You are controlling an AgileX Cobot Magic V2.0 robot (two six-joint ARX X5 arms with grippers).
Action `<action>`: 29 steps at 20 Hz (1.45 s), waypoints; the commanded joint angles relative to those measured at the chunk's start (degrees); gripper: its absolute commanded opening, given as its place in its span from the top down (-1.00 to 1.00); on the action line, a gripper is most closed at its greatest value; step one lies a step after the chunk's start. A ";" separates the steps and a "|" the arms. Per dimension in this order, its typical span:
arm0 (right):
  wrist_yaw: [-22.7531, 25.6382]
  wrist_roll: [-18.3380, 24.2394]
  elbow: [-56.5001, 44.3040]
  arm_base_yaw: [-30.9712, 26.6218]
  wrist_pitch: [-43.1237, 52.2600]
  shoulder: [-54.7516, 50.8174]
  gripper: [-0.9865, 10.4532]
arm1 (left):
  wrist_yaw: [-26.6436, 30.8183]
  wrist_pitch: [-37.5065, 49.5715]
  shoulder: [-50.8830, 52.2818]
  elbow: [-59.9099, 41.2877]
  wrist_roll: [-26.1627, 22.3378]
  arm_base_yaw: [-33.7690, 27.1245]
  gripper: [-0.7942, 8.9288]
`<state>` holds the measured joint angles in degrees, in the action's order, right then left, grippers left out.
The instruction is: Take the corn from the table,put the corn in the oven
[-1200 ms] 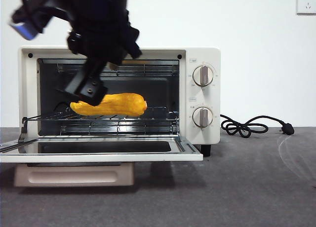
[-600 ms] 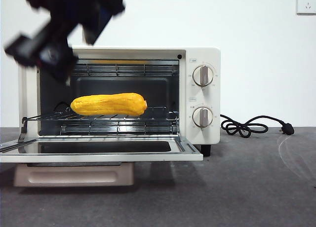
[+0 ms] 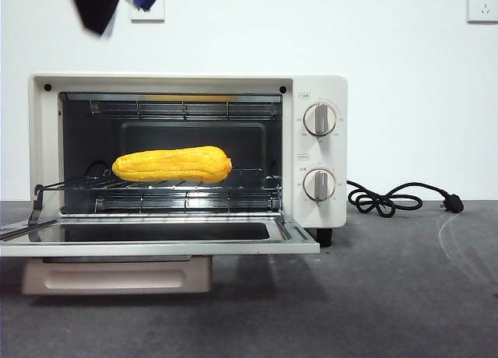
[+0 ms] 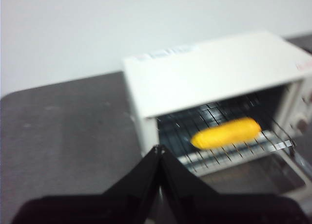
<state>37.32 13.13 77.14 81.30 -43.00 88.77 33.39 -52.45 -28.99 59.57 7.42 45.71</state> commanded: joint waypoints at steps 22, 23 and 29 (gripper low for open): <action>-31.26 -16.11 0.09 -3.02 -18.75 -29.97 0.85 | -45.29 4.90 -28.22 -0.15 -7.02 -17.73 0.85; -31.41 -15.98 0.09 -3.67 -18.88 -30.84 0.85 | -47.45 4.74 -28.57 -0.15 -6.99 -19.43 0.85; -33.90 -15.39 0.09 -11.58 -22.25 -35.08 0.85 | -56.33 0.66 -29.20 -0.74 -6.67 -32.41 0.85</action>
<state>3.68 -2.39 77.14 69.84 -65.52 53.69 -22.33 -51.51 -58.22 59.55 1.06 13.91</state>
